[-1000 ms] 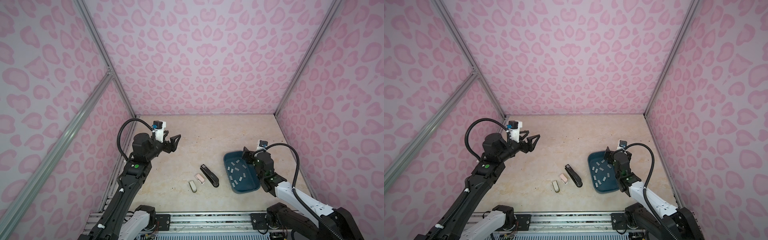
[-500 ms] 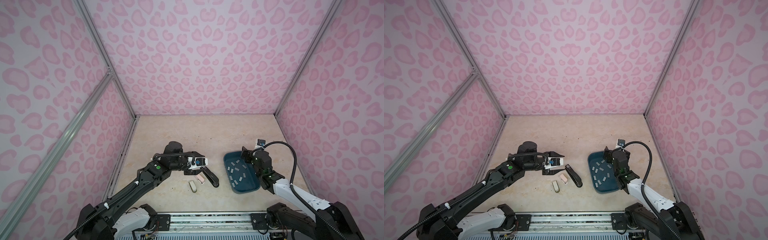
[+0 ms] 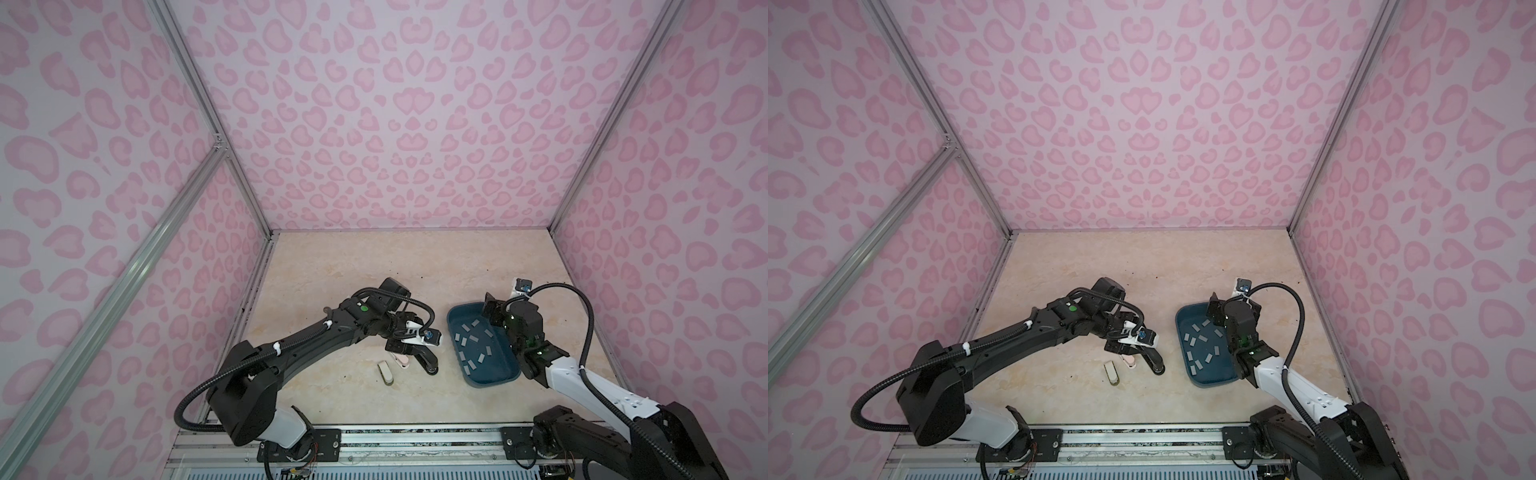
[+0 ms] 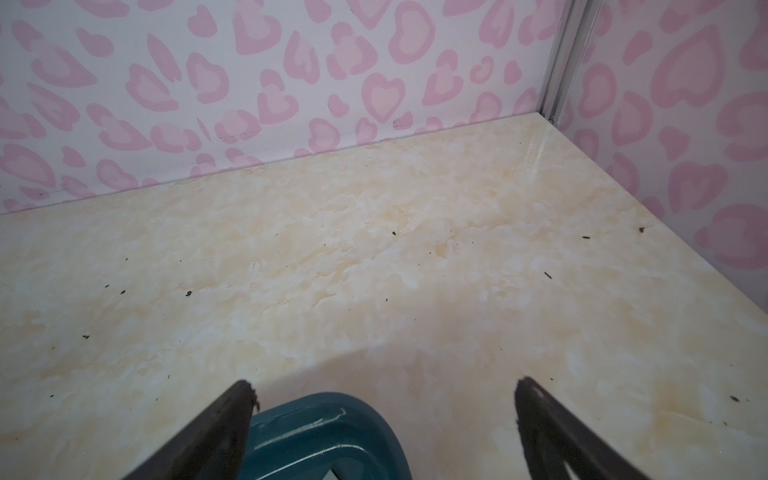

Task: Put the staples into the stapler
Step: 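Lower the left gripper over the black stapler and close on its body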

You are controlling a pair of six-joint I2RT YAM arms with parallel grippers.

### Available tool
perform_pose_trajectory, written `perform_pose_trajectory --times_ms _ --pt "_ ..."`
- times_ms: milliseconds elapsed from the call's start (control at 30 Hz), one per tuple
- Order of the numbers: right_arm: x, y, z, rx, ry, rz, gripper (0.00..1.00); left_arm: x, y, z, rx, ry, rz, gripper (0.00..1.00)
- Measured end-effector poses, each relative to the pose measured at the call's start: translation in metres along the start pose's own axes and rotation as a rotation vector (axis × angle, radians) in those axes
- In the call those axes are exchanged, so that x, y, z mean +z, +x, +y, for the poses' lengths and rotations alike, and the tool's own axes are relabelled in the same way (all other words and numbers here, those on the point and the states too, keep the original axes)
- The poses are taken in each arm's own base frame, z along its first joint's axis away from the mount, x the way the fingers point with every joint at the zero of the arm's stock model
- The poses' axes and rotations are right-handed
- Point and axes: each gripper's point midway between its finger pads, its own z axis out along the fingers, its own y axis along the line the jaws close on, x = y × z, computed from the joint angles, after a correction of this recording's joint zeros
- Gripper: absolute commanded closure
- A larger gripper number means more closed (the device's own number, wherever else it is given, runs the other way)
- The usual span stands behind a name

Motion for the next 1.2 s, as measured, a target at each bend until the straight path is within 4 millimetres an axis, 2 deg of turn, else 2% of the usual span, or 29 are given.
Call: perform_pose_trajectory --times_ms 167,267,433,600,800,1067,1200 --pt "-0.003 0.002 -0.001 0.004 -0.009 -0.007 0.02 0.022 0.016 -0.006 -0.020 0.088 0.097 0.52" --pt "-0.006 0.003 -0.002 0.009 -0.014 -0.019 0.02 0.028 0.022 -0.009 -0.025 0.117 0.137 0.50" --pt "-0.005 0.001 -0.001 0.013 -0.015 -0.026 0.02 0.038 0.018 -0.001 -0.002 0.128 0.173 0.49" --pt "-0.001 0.000 0.001 0.008 -0.012 -0.017 0.02 0.046 0.014 -0.004 0.024 0.156 0.195 0.49" --pt "-0.002 -0.001 0.000 0.011 -0.012 -0.023 0.02 0.057 0.014 -0.017 0.042 0.205 0.212 0.50" --pt "-0.001 0.001 -0.002 0.012 0.004 -0.018 0.02 0.068 0.027 -0.026 0.037 0.248 0.252 0.55" --pt "0.002 0.002 -0.002 0.011 0.011 -0.010 0.02 0.073 0.030 -0.024 0.056 0.257 0.265 0.59"
